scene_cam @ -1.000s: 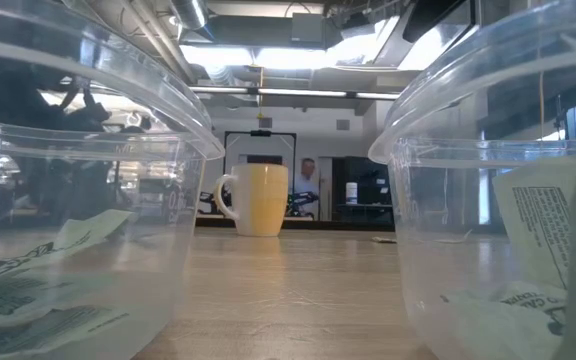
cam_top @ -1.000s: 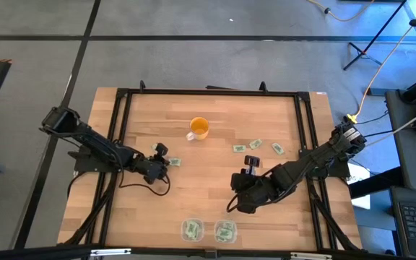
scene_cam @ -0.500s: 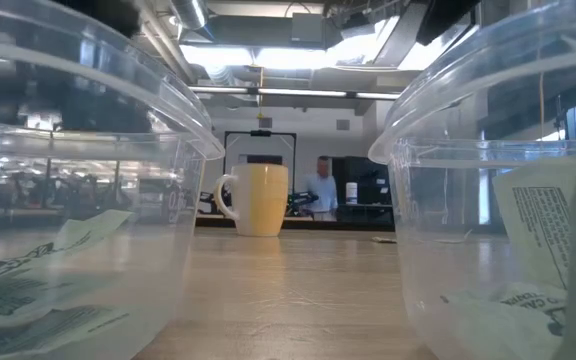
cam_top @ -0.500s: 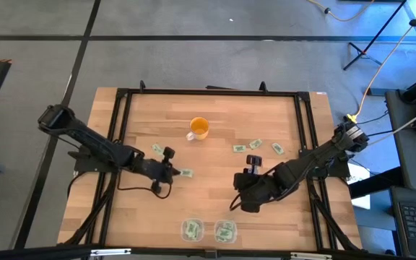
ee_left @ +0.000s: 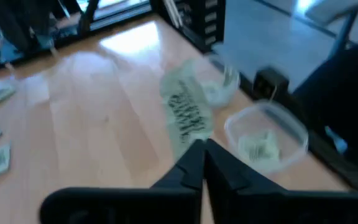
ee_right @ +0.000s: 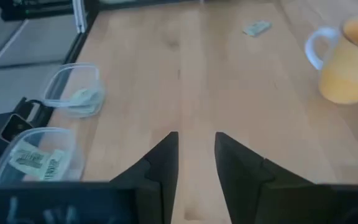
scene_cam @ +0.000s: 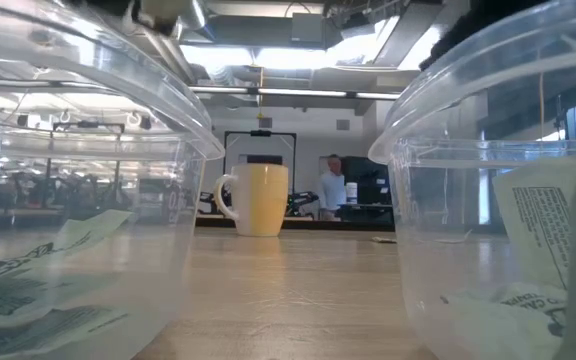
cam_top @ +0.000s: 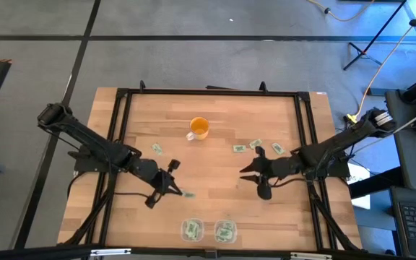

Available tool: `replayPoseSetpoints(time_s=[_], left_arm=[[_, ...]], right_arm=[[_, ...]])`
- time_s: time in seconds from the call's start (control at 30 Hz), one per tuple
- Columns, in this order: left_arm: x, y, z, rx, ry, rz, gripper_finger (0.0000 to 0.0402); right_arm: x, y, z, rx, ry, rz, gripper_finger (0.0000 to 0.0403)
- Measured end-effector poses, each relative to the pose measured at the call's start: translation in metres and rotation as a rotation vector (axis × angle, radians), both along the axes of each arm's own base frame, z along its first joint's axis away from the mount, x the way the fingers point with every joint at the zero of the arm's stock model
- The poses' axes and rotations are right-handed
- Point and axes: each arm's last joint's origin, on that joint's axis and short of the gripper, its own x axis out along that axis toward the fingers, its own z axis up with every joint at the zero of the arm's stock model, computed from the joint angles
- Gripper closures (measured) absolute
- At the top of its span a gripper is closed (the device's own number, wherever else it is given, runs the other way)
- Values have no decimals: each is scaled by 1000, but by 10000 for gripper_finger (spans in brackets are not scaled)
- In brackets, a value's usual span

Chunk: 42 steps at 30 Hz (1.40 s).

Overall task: Pick and place items into bin
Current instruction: Put the green stevia packet into the left transparent bin

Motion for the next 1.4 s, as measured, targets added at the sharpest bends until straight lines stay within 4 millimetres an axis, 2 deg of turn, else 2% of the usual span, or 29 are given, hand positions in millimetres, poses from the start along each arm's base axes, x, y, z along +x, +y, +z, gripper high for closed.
replayPoseSetpoints(time_s=[0.13, 0.23, 0.43, 0.67, 0.8, 1.07, 1.4], left_arm=[[8, -22, 14, -37, 34, -31, 399], [19, -41, 16, -40, 79, -56, 399], [43, -75, 4, -19, 207, -116, 399], [69, -97, -19, -17, 379, -96, 399], [77, -103, -27, -46, 423, -108, 399], [74, -104, -39, -25, 509, -75, 399], [75, -103, -39, 2, 488, -60, 388]], right_arm=[[-14, -11, -17, 43, -33, 14, 295], [-19, -13, -23, 55, -56, 12, 295], [-18, -13, -21, 74, -115, 6, 295], [-16, -13, -16, 47, -169, 25, 295], [-16, -13, -17, 42, -162, 26, 295], [-17, -13, -18, 36, -147, 26, 295], [-18, -11, -19, 83, -135, 13, 295]])
